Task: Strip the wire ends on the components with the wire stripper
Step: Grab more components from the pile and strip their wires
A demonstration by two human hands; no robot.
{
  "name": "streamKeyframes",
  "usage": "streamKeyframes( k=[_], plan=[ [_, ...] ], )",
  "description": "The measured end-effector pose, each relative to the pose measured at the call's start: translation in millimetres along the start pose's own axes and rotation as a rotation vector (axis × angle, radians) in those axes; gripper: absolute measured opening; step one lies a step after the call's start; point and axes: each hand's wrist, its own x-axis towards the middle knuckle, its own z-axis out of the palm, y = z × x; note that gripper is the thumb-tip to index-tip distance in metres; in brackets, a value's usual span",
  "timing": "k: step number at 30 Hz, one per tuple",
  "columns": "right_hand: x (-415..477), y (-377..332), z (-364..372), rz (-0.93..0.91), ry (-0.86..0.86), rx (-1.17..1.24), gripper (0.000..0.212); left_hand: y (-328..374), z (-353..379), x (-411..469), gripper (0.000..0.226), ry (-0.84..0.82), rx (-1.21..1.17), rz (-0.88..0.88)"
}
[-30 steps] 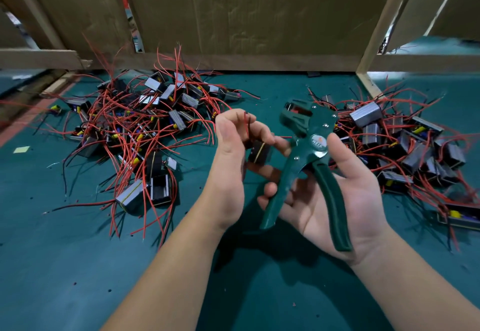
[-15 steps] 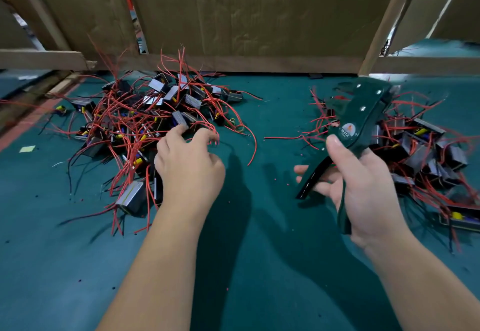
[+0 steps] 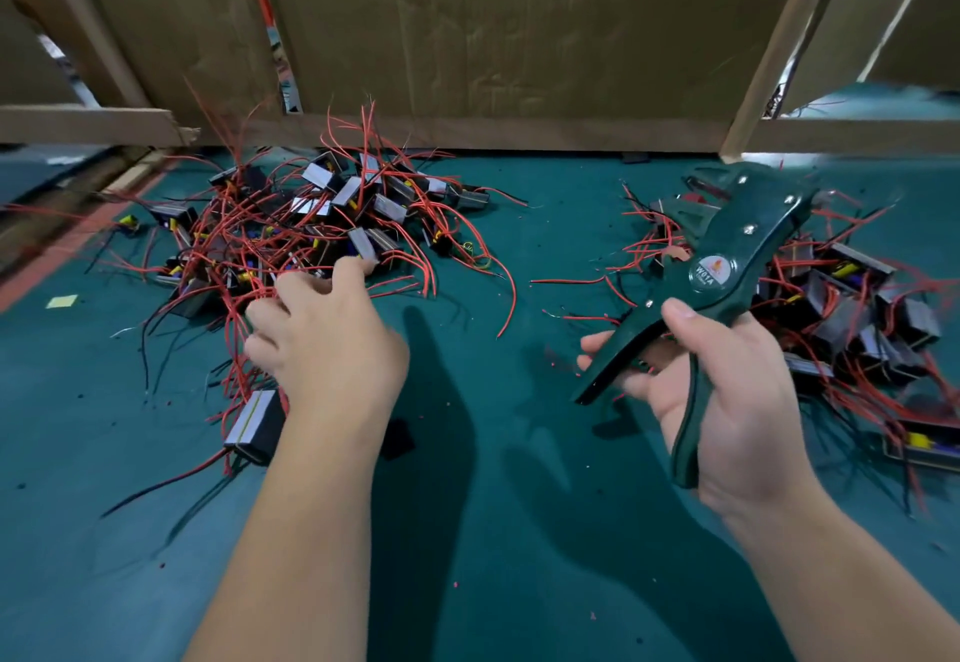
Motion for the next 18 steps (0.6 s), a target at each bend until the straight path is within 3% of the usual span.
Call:
streamKeyframes(
  k=[3,6,10,12,14,18],
  plan=[
    [-3.1,-2.7,2.6,-0.028,-0.071,0.036,0.022,0.3,0.5,1.6,0.066,-0.066,-0.021,-0.067],
    [-5.0,-7.7,3.9,-0.003,-0.200,0.119,0.041,-3.1,0.3,4.4,0.066,-0.025,-0.148,-0.020],
    [-1.8,-13.2,2.0,0.332,-0.457,0.337,0.082,-5.8,-3.0,9.3,0.060,0.131,-0.470,0.171],
    [-2.7,-9.5,5.2,0.505,-0.456,0.344,0.081,1.9,-5.1,7.7,0.055,0.135,-0.694,0.228],
    [-2.4,-3.6,10.5,0.622,-0.364,0.351,0.078,13.0,-9.3,2.5,0.054,0.011,-1.050,0.177],
    [4.3,3.1,16.6,0.640,-0.146,0.261,0.051,25.4,-13.7,-4.0,0.058,-0.242,-1.494,0.022]
  ],
)
